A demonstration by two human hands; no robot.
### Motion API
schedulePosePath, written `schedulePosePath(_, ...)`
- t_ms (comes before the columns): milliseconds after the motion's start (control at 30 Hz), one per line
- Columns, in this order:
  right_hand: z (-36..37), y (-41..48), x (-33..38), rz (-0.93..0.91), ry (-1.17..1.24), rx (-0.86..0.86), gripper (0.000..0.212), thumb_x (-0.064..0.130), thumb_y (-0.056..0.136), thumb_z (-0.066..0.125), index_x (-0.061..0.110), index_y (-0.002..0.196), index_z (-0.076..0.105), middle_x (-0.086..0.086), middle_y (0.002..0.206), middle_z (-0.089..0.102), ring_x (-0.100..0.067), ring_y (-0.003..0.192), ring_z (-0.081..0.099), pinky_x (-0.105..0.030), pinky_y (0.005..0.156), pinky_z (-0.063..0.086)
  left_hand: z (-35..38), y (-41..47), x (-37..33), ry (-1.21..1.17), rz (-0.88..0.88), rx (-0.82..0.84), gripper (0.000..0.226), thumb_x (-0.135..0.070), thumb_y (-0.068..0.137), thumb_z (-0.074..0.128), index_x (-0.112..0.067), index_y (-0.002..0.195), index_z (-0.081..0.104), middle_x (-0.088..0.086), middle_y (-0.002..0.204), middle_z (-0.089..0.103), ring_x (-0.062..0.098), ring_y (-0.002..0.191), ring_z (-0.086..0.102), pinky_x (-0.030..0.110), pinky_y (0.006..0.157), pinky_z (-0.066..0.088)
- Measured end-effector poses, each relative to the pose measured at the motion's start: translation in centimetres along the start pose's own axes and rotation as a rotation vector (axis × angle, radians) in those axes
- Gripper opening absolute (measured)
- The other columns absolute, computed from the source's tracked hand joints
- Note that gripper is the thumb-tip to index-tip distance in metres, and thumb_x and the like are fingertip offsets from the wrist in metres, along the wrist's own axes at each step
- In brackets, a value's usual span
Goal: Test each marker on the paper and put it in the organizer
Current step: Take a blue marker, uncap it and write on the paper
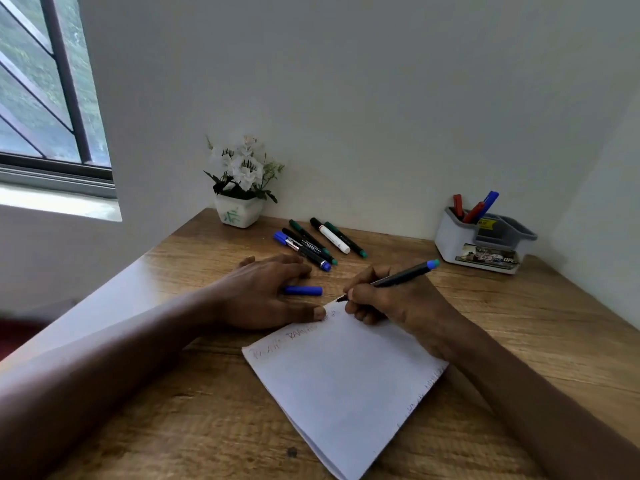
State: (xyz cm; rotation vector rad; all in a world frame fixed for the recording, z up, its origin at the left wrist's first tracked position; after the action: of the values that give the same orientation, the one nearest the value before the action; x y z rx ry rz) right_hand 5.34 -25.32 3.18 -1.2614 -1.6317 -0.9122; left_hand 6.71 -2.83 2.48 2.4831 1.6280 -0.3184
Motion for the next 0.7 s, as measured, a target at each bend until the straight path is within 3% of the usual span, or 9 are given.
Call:
schedulePosePath(133, 0.2, 0.1, -0.1, -0.046, -0.094, -0.024, 0.007, 0.01, 0.078, 0.077, 0.014, 0.074, 0.075, -0.006, 0.066, 0.074, -0.009, 0.056, 0.066, -0.02, 0.052, 0.051, -0.1, 0.1, -0.1, -0.008, -0.007, 0.014, 0.095, -0.082, 0.078, 0.046, -0.032, 0.156, 0.03, -0.009, 0.166, 0.021, 0.014, 0.15, 0.023, 0.043, 0.121, 0.019)
schedulePosePath(333, 0.9, 0.3, -0.2, -0.137, -0.251, -0.119, 0.015, 0.021, 0.086, 0.07, 0.016, 0.073, 0.064, 0.004, 0.053, 0.066, -0.002, 0.049, 0.06, -0.017, 0.052, 0.046, -0.2, 0.1, -0.1, -0.007, -0.007, 0.019, 0.09, -0.079, 0.081, 0.049, -0.032, 0.156, 0.031, -0.007, 0.166, 0.022, 0.014, 0.15, 0.024, 0.044, 0.121, 0.02)
schedulePosePath(700, 0.9, 0.3, -0.5, -0.14, -0.285, -0.15, 0.015, 0.024, 0.085, 0.071, 0.014, 0.076, 0.067, 0.005, 0.058, 0.062, -0.005, 0.058, 0.059, -0.027, 0.058, 0.051, -0.2, 0.1, -0.1, 0.001, -0.007, 0.028, 0.089, -0.079, 0.082, 0.048, -0.033, 0.156, 0.03, -0.008, 0.166, 0.021, 0.015, 0.15, 0.024, 0.046, 0.122, 0.021)
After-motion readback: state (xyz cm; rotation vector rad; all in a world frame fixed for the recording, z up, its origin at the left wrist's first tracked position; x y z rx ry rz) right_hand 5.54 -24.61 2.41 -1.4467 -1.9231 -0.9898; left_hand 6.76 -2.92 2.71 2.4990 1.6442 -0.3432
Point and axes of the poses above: each hand's wrist, its own y-axis towards the middle knuckle, its own z-axis out of the palm, x = y × z, the point moved 1 cm from there along y, towards the middle knuckle
